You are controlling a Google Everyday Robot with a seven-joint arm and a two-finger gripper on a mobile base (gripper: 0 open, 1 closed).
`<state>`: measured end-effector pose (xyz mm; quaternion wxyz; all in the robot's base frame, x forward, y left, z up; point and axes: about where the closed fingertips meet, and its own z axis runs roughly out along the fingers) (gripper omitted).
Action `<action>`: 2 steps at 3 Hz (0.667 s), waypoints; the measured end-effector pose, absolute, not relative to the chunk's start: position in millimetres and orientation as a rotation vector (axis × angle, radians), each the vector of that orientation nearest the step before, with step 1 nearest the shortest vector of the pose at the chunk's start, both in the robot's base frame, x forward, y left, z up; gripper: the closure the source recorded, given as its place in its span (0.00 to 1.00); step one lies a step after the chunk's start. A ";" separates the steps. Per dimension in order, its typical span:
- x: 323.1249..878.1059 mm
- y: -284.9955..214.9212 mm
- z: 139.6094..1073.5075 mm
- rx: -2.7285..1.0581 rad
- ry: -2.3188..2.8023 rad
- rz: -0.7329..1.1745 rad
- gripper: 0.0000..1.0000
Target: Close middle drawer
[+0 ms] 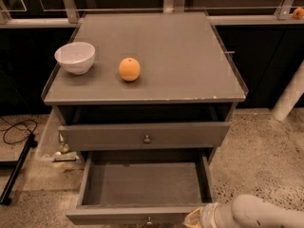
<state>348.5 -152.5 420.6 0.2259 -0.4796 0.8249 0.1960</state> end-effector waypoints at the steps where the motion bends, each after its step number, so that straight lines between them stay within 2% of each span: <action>1: 366.8 -150.0 422.4 -1.284 2.226 0.511 1.00; 2: 367.1 -149.9 422.5 -1.284 2.225 0.510 1.00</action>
Offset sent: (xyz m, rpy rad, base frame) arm 0.0143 0.0020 0.0012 0.0177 -0.0467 -0.0174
